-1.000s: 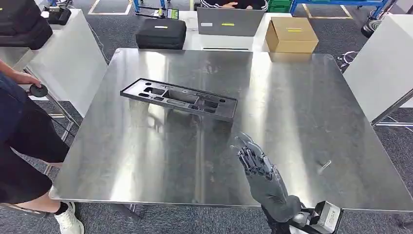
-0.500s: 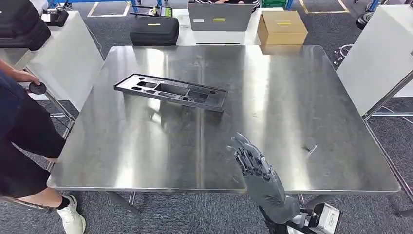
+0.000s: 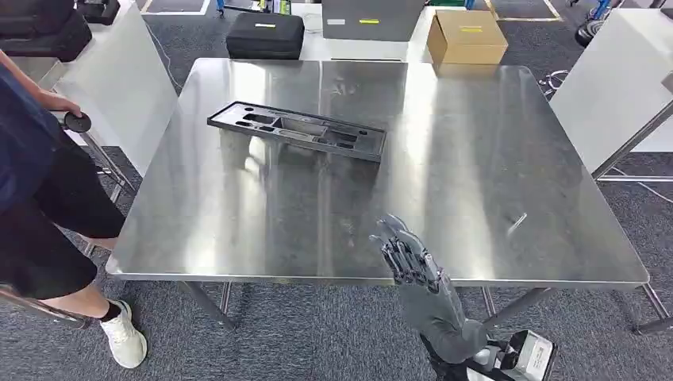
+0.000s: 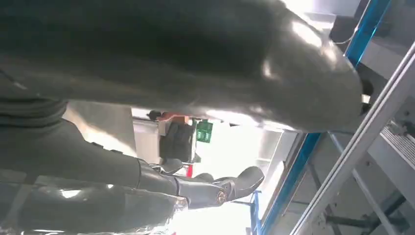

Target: Take the parts from the cabinet and place them on the table.

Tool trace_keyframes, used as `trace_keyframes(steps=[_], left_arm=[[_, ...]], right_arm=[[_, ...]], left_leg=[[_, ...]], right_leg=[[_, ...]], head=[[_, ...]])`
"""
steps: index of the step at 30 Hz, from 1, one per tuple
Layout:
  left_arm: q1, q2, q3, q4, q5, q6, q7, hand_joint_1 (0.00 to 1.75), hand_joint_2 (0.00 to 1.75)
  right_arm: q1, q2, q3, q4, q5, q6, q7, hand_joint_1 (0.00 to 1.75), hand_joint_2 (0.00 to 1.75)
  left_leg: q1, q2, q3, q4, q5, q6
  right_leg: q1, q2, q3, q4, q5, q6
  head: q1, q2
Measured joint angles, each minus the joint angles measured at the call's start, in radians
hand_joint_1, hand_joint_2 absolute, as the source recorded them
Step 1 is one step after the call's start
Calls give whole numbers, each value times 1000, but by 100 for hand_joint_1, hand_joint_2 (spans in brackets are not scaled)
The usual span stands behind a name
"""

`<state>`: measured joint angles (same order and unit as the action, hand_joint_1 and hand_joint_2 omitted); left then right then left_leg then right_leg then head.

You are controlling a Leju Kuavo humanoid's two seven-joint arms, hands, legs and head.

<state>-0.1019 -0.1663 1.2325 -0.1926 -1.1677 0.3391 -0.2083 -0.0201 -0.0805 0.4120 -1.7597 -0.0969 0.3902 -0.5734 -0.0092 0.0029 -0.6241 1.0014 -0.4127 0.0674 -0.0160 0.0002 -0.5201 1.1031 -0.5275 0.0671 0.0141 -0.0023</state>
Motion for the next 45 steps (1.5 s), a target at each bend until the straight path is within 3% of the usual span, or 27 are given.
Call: trace_keyframes(steps=[2, 5, 6, 7, 8, 10, 12, 14, 16, 17, 21, 22, 24, 26, 28, 29, 30, 31, 32, 33, 36, 37, 39, 41, 42, 43, 45], left_arm=[[0, -2, 0, 0, 3, 0, 1, 0, 0], [1, -3, 1, 0, 7, 0, 2, 0, 0], [2, -2, 2, 0, 8, 0, 2, 0, 0], [2, -1, 2, 0, 9, 0, 2, 0, 0], [3, -1, 3, 0, 10, 0, 1, 0, 0], [3, 0, 3, 0, 15, 0, 0, 0, 0], [3, 0, 3, 0, 16, 0, -2, 0, 0], [3, 2, 3, 0, 16, 0, -2, 0, 0], [1, 2, 3, 0, 16, 0, -2, 0, 0], [-1, 0, 3, 0, 16, 0, -2, 0, 0], [1, 4, 3, 0, 16, 0, -2, 0, 0], [0, 3, 4, 0, 16, 0, -2, 0, 0], [-1, 4, 4, 0, 16, 0, -2, 0, 0], [0, 3, 3, 0, 16, 0, -2, 0, 0], [0, 3, 3, 0, 16, 0, 0, 0, 0], [0, 3, 3, 0, 16, 0, 2, 0, 0], [-1, 3, 4, 0, 17, 0, 5, 0, 0], [-1, 2, 4, 0, 18, 1, 7, 0, 0], [-1, 2, 4, 0, 20, 2, 8, 0, 0], [-1, 0, 4, 0, 22, 4, 8, 0, 0], [0, -2, 8, 0, 26, 5, 6, 0, 0], [2, -1, 10, 0, 27, 5, 4, 0, 0], [3, 0, 11, 0, 28, 3, 3, 0, 0], [3, 0, 13, 0, 29, 3, 2, 0, 0], [3, 0, 14, 0, 29, 3, 2, 0, 0], [4, 0, 14, 0, 29, 3, 2, 0, 0], [3, 2, 14, 0, 26, -4, 4, 0, 0]], right_arm=[[-1, 2, 0, -1, 6, -2, 2, 0, 0], [4, 2, 0, -1, 9, -3, 2, 0, 0], [4, 2, 0, -1, 9, -3, 2, 0, 0], [1, 3, 0, 0, 8, -2, 1, 0, 0], [3, 5, 0, 0, 8, -2, 1, 0, 0], [4, 6, 0, 1, 8, -2, 1, 0, 0], [6, 9, 0, 5, 10, -2, 1, 0, 0], [7, 10, 0, 8, 11, -2, 1, 0, 0], [6, 13, 0, 8, 11, -2, 1, 0, 0], [7, 14, 0, 8, 11, -2, 1, 0, 0], [8, 16, 0, 9, 11, -2, 2, 0, 0], [9, 14, 0, 10, 11, -2, 2, 0, 0], [10, 14, 1, 10, 11, -2, 2, 0, 0], [10, 14, 0, 11, 11, -3, 3, 0, 0], [10, 13, 0, 15, 14, -7, 5, 0, 0], [10, 13, 0, 17, 21, -15, 8, 0, 0], [9, 13, 0, 21, 40, -28, 20, 0, 0], [4, 14, 0, 28, 48, -32, 26, 0, 0], [-4, 15, 1, 37, 56, -38, 34, 0, 0], [-11, 18, 3, 54, 69, -45, 37, 0, 0], [-22, 19, 15, 130, 139, -113, 41, 0, 0], [-27, 20, 22, 156, 153, -125, 42, 0, 0], [-34, 25, 35, 208, 158, -135, 50, 0, 0], [-42, 33, 37, 279, 173, -152, 75, 0, 0], [-49, 39, 37, 321, 183, -163, 85, 0, 0], [-59, 46, 37, 389, 197, -172, 96, 0, 0], [-92, 63, 37, 532, 215, -170, 103, 0, 0]], left_leg=[[-5, -1, -11, 2, 17, -10], [0, 1, -13, -6, 44, -27], [-4, -1, -17, -7, 49, -34], [2, -5, -33, 12, 12, -41], [6, -6, -47, 58, -55, -50], [15, -6, -81, 206, -171, -67], [25, -5, -84, 292, -175, -80], [38, -5, -12, 224, -104, -90], [48, -6, 112, 58, -88, -100], [40, -12, 145, 2, -122, -101], [27, -12, 104, 8, -96, -43], [30, -3, 93, 5, -84, -31], [26, -2, 62, 5, -58, -14], [23, 1, 32, 6, -33, -11], [19, 3, 3, 7, -7, -12], [19, 4, -9, 8, 2, -14], [19, 3, -25, 8, 17, -18], [19, 2, -32, 8, 27, -22], [17, 2, -40, 9, 36, -29], [16, 4, -43, 7, 48, -36], [17, 4, -43, -8, 81, -55], [25, 0, -53, 0, 64, -60], [26, -1, -77, 85, -60, -67], [26, -5, -110, 234, -156, -76], [27, -5, -115, 285, -163, -80], [29, -5, -101, 299, -137, -82], [32, -5, -16, 205, -64, -82]], right_leg=[[14, -4, 97, -153, -19, -24], [23, -2, 67, -141, 0, -35], [5, -3, 60, -148, 14, -44], [-2, -7, 50, -149, 27, -49], [-4, -8, 36, -149, 39, -66], [-3, -10, 13, -148, 62, -66], [-4, -12, -14, -145, 84, -60], [-10, -11, -45, -135, 101, -47], [-16, -11, -71, -111, 108, -36], [-9, -10, -86, -99, 112, -29], [-6, -11, -95, -109, 147, 12], [-16, -9, -107, -97, 133, 9], [-14, -8, -149, 6, 18, -14], [-12, -5, -179, 160, -63, -17], [-12, -5, -150, 197, -47, 2], [-12, -5, -119, 167, -24, 11], [-11, -5, -41, 69, 6, 18], [-10, -5, 27, -24, 8, 13], [-6, -4, 83, -112, -22, -1], [7, -3, 101, -147, -27, -10], [11, -3, 72, -140, -7, -29], [-12, -7, 62, -142, 8, -40], [-6, -11, 40, -141, 29, -61], [-3, -14, 21, -140, 51, -63], [-2, -16, 6, -138, 63, -62], [-2, -16, -11, -136, 75, -59], [-5, -15, -40, -127, 90, -50]], head=[[-1, 0], [-2, 0], [1, 0], [-1, 0], [-7, 0], [-8, 0], [-8, 0], [-8, 0], [-11, 0], [-14, 0], [-7, 0], [-10, 0], [-2, 0], [-1, 0], [0, 0], [0, 0], [0, 0], [0, 0], [0, 0], [-4, 0], [-3, 0], [-2, 0], [-10, 0], [-11, 0], [-11, 0], [-11, 0], [-12, 0]])
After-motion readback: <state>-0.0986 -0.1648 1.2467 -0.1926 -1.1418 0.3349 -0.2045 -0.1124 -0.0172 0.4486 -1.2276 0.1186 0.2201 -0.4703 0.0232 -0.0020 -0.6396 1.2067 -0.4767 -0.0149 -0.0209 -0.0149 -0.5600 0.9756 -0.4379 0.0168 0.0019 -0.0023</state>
